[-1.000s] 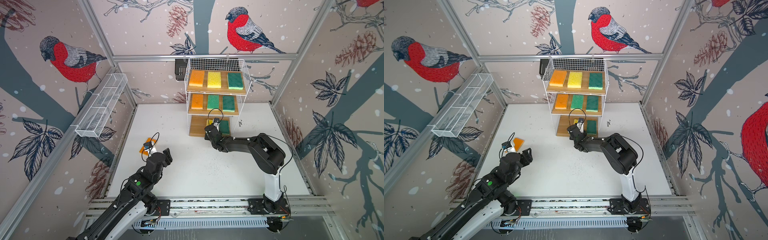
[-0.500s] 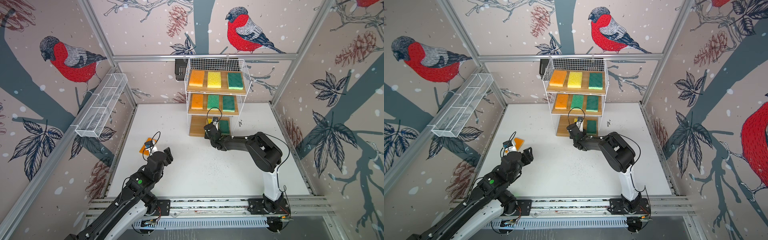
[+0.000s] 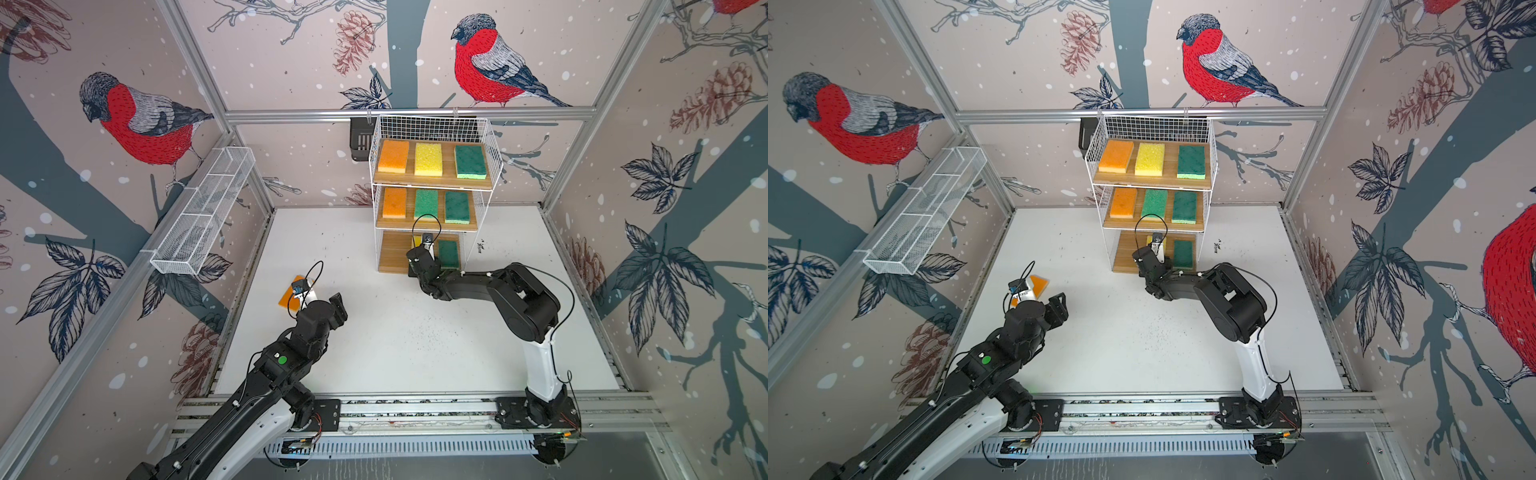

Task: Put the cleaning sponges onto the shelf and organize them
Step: 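Carry the yellow sponge into the bottom shelf beside the dark green pad, then lower the yellow sponge onto the bottom shelf with the right gripper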

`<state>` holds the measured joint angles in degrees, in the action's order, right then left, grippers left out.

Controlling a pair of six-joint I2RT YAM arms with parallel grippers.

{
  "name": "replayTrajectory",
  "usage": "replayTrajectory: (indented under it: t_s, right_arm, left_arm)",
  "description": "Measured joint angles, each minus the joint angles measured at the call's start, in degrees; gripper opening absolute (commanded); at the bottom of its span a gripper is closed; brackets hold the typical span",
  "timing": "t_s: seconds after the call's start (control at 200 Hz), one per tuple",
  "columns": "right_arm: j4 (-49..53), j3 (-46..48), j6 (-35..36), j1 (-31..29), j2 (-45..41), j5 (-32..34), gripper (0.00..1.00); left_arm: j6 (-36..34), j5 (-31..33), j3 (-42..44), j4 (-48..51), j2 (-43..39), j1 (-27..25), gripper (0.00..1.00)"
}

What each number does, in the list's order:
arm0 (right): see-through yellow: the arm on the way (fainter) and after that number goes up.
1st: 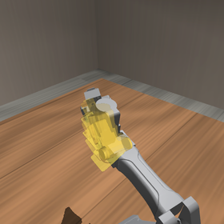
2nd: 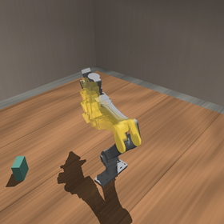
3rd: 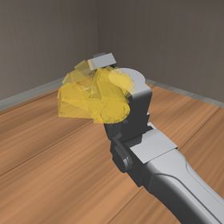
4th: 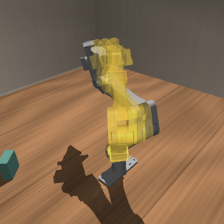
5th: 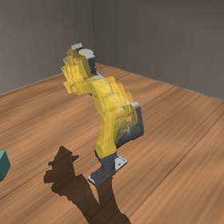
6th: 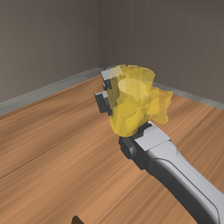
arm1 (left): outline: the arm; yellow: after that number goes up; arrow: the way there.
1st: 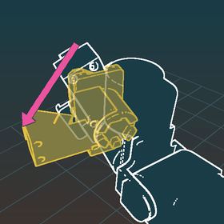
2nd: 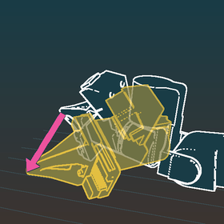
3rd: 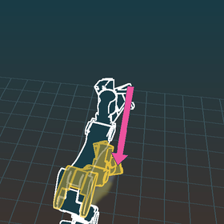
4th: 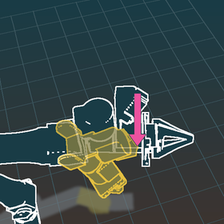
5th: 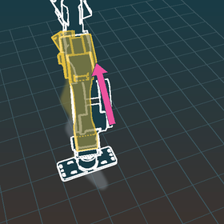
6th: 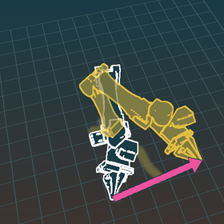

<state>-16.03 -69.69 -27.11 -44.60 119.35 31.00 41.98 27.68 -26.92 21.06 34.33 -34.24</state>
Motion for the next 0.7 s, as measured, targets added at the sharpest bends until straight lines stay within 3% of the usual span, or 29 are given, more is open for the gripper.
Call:
replayTrajectory:
  t_s: [0.7]
  right_arm:
    - [0.0,-1.7,0.3,0.5,1.7,0.2,0.52]
  left_arm:
    - [-0.3,0.0,-0.2,-1.1,1.0,0.0,0.70]
